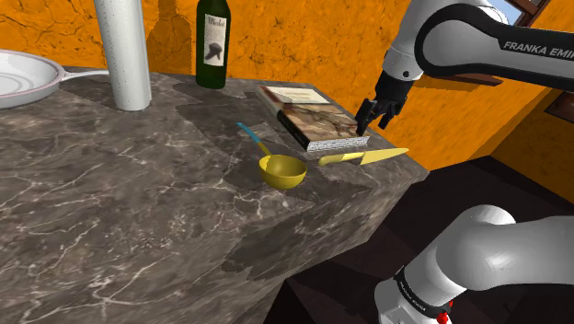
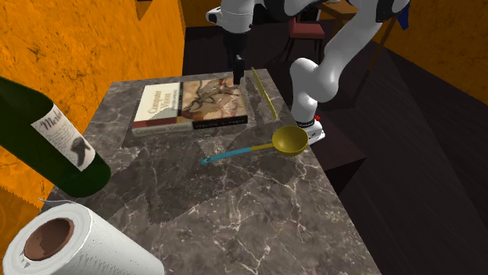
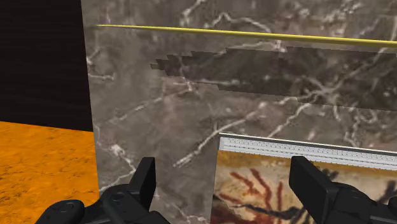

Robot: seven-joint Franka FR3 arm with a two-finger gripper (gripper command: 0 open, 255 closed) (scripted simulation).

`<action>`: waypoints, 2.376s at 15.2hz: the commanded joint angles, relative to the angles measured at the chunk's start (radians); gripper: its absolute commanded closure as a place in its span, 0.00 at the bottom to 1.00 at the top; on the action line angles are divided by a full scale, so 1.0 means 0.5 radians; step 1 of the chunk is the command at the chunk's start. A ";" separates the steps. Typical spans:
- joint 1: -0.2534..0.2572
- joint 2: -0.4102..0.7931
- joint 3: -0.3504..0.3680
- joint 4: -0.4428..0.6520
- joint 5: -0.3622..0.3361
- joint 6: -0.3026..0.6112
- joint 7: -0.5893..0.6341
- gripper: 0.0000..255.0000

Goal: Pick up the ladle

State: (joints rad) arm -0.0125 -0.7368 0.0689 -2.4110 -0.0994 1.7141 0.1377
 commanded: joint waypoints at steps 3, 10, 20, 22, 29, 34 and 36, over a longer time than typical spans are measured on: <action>0.032 0.041 0.084 0.033 0.053 0.014 0.100 0.00; 0.114 0.252 0.375 0.220 0.192 0.070 0.449 0.00; 0.148 0.714 0.795 0.673 0.204 0.126 0.969 0.00; 0.147 0.831 0.881 0.791 0.169 0.125 1.082 0.00; 0.162 1.132 1.076 1.041 0.027 0.150 1.364 0.00; 0.165 1.133 1.081 0.908 0.024 0.282 1.384 0.00; 0.166 1.134 1.081 0.893 0.023 0.298 1.386 0.00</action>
State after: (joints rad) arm 0.0703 -0.1713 0.6089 -1.9595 -0.0869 1.8567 0.8293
